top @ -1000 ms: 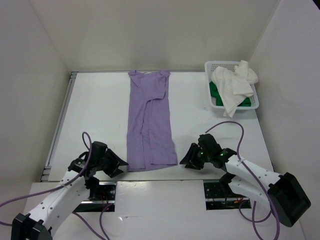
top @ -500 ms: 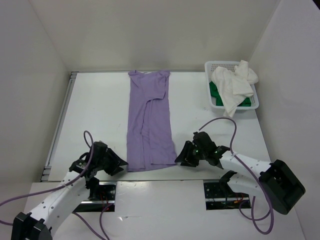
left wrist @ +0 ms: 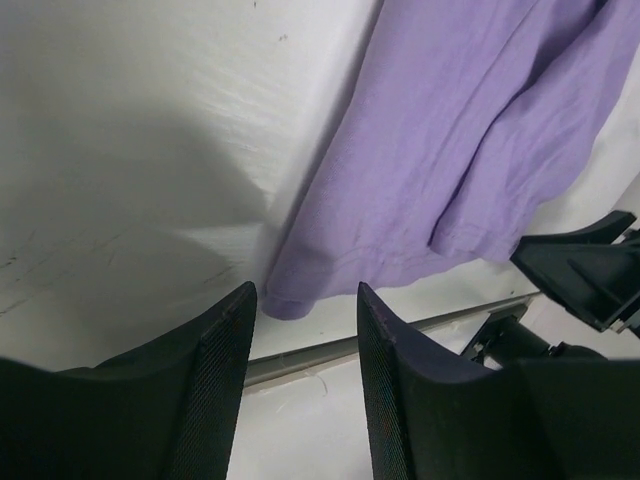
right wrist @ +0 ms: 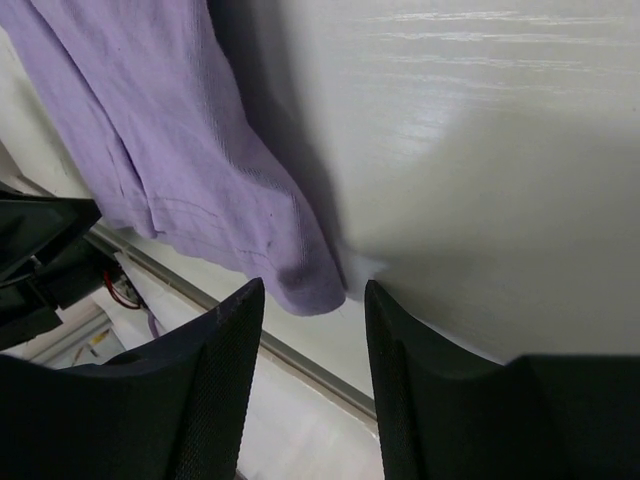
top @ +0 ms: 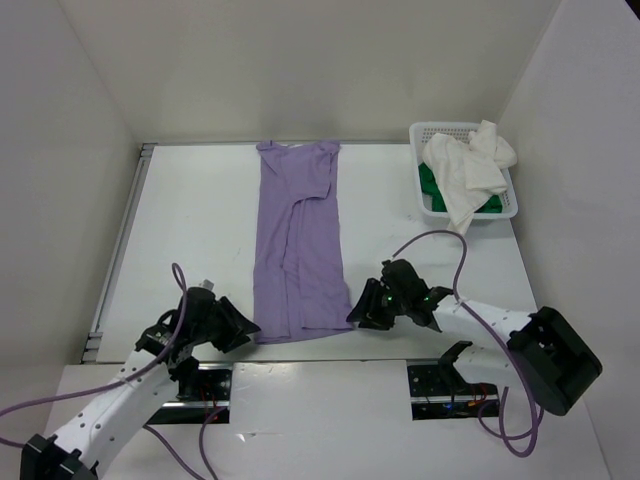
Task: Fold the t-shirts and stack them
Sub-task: Pick up the rectangle-folded T-shirt from the center of the board, then fold the rectangle-folded T-shirt at the center of the board.
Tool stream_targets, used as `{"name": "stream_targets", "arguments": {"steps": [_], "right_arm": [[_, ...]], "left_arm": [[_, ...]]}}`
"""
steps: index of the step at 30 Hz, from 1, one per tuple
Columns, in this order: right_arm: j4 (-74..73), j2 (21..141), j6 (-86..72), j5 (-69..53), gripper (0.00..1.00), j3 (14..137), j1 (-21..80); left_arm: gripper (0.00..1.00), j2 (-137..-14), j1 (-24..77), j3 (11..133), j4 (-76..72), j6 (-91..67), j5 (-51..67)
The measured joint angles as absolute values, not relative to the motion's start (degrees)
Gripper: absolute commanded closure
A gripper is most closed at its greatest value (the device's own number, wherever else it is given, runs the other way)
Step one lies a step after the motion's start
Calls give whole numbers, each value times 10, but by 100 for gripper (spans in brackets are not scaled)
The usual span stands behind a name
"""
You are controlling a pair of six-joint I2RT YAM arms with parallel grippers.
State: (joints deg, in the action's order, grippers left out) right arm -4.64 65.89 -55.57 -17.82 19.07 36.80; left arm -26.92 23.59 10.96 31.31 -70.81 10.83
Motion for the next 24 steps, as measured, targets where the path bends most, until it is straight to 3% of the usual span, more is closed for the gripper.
{"name": "stream_targets", "arguments": {"steps": [12,19,20,24], "right_arm": [[-32,700,-547,-179,55,212,369],[-29,710,-545,-180,61,215,369],[-29,710,-544,-180,69,215,369],[-29,710,-542,-180,78,215,369]], "left_arm": [[49,-389,307,111,212,-710,104],[67,-399,310,112,202,-712,93],[69,-396,310,112,204,-713,91],[84,-391,310,112,207,-716,87]]}}
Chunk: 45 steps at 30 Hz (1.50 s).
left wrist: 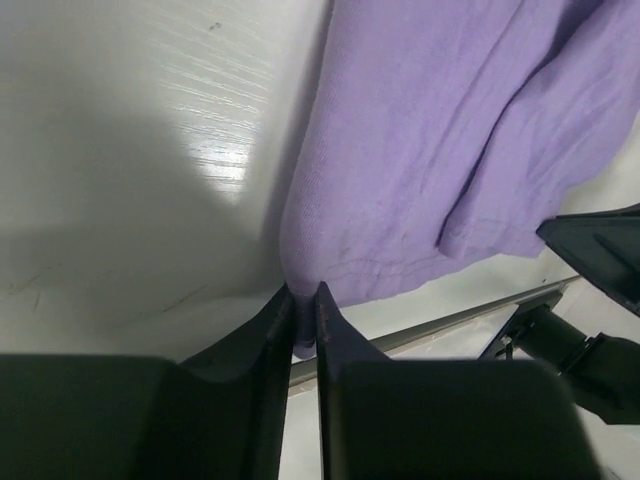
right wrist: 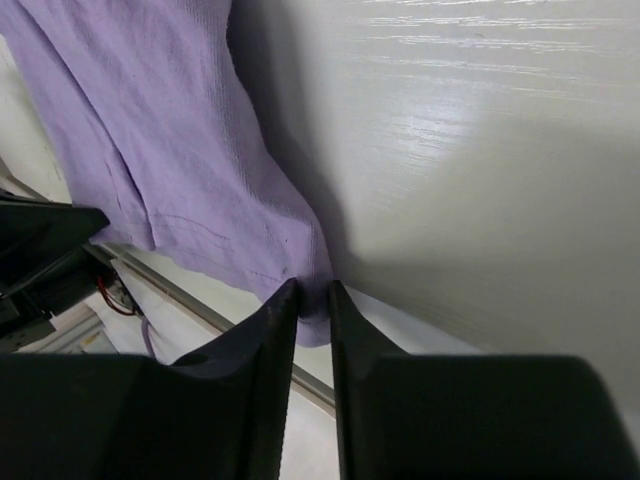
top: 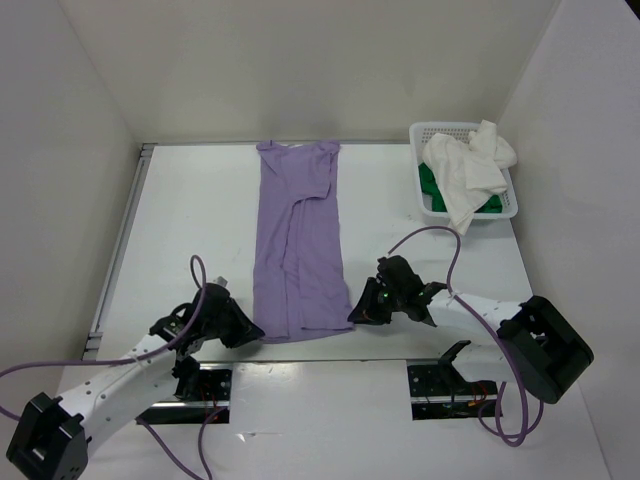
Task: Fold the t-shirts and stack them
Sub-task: Fold the rectangle-folded T-shirt at the center of the board.
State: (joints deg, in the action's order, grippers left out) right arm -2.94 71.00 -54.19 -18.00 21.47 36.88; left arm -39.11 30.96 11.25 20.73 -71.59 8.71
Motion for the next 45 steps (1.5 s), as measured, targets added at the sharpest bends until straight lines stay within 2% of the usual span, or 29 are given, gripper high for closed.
{"name": "stream_targets", "arguments": {"steps": [2,7,13,17,21,27,35,45], "right_arm": [[-30,710,-542,-180,82,215,369],[-33,710,-543,-178,99,215,376],[-62,694,-570,-160,100,224,450],[-122,615,-589,-157,100,233,469],[-188,571,-589,-150,100,290,470],[-226,689,-524,-124,100,455,443],[-231,817,-416,-115,100,573,304],[-220,988,-348,-130,100,698,236]], "left_arm": [[89,-392,310,112,208,-716,86],[96,-397,310,121,227,-705,89],[98,-402,314,153,266,-678,114],[98,-413,334,180,306,-671,141],[98,-473,342,283,349,-647,158],[98,-619,322,446,337,-587,168],[97,-696,118,529,336,-482,178],[96,-879,93,642,275,-439,164]]}}
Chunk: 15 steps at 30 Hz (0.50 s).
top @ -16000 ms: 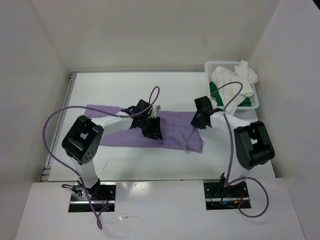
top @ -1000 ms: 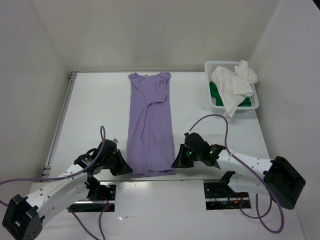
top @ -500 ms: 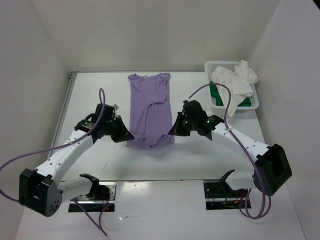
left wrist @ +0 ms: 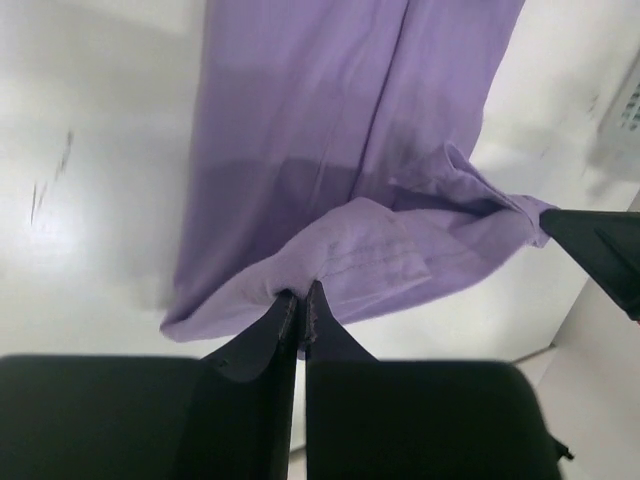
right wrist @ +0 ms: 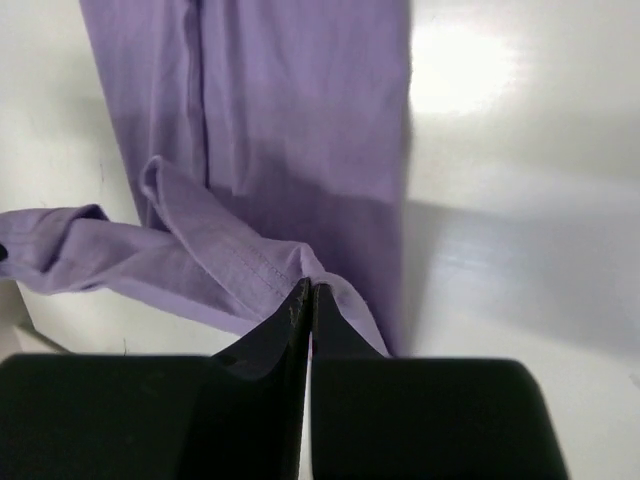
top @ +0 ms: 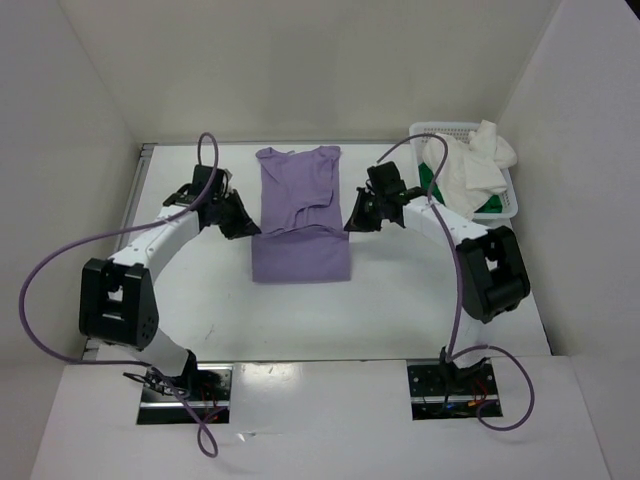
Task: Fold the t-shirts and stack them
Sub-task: Fold the rectangle-folded T-shirt at the center of the board.
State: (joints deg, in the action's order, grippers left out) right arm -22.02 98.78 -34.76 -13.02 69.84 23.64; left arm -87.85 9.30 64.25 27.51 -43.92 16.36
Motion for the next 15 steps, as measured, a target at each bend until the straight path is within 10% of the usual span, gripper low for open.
{"name": "stream_targets", "arguments": {"steps": [15], "right_arm": [[-196,1185,-305,-145,100,863,193]], "left_arm": [[87,-1060,85,768,216,-414,116]]}}
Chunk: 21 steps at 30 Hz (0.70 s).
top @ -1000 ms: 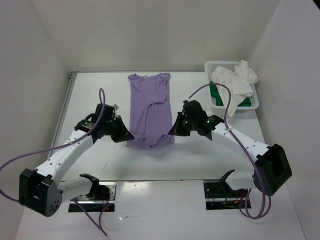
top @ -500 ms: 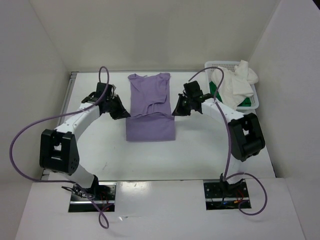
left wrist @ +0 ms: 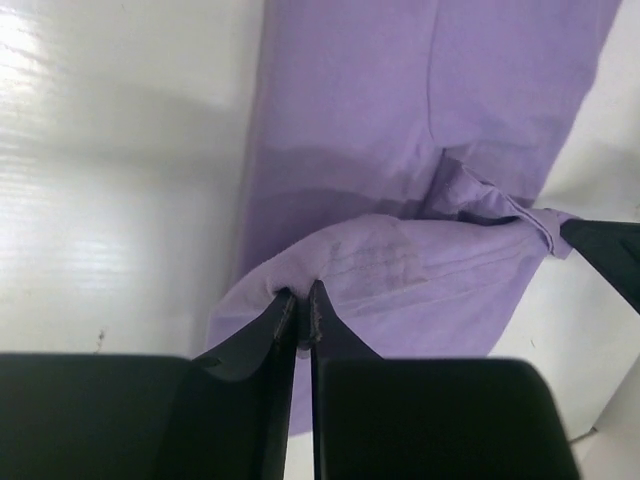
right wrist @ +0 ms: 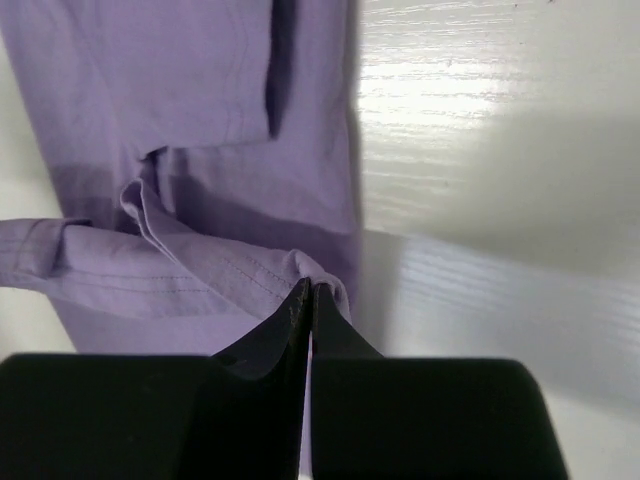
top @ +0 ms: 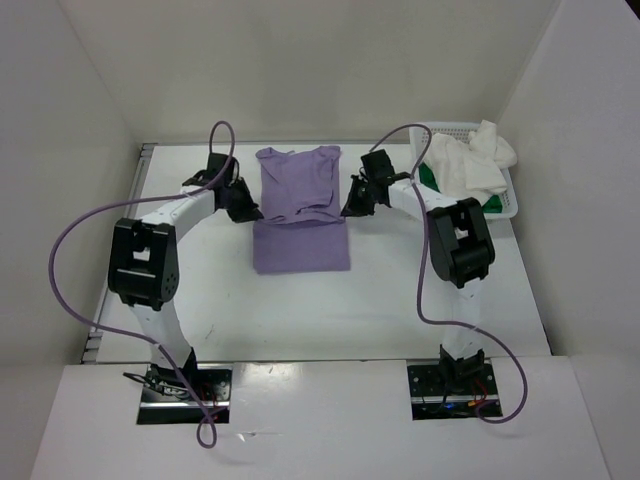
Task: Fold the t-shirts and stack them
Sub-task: Fold the rectangle-folded T-shirt at the center of the board, then pick up the 2/3-rectangle-folded T-shirt from the center of the board.
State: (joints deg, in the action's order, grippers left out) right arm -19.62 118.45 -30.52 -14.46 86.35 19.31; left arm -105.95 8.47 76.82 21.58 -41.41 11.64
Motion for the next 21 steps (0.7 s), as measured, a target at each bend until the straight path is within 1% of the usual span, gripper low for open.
{"name": "stream_targets", "arguments": {"steps": [2,3,4,5,6,7,9,10,11,14,15,16,17,19,20,21], "right_arm": [[-196,1201,-302,-145,100,872,193],[-197,1209,-302,-145,97,876,192],[-197,1226,-301,-144,97,888,192],[-198,1228,-301,-145,93,891,192],[-198,1230,-302,-145,88,895,192],[-198,1232,-302,-145,80,901,191],[-197,1232,-303,-144,74,908,189],[-197,1231,-303,-143,68,911,188],[-196,1229,-304,-143,66,912,187],[-197,1212,-303,-140,64,908,185],[-192,1198,-303,-138,66,898,185],[-188,1180,-305,-139,70,882,185],[-186,1157,-307,-141,79,864,185],[-180,1118,-308,-145,92,834,185],[-177,1101,-310,-146,96,822,185],[-170,1087,-312,-147,97,810,186]], "left_arm": [[82,-1073,84,773,211,-407,113],[59,-1080,83,778,209,-407,110],[59,-1097,83,790,198,-406,104],[54,-1102,83,792,195,-403,103],[49,-1106,83,797,191,-404,103],[42,-1109,83,801,187,-403,101],[37,-1110,83,808,183,-401,95],[35,-1108,83,812,183,-399,90],[35,-1104,83,816,182,-396,85],[36,-1080,83,820,181,-390,78],[39,-1068,83,819,181,-390,82],[41,-1055,83,814,175,-393,89],[43,-1038,83,800,159,-396,100],[50,-999,82,750,132,-408,124],[50,-982,82,724,127,-412,135],[50,-967,82,695,119,-417,143]]}}
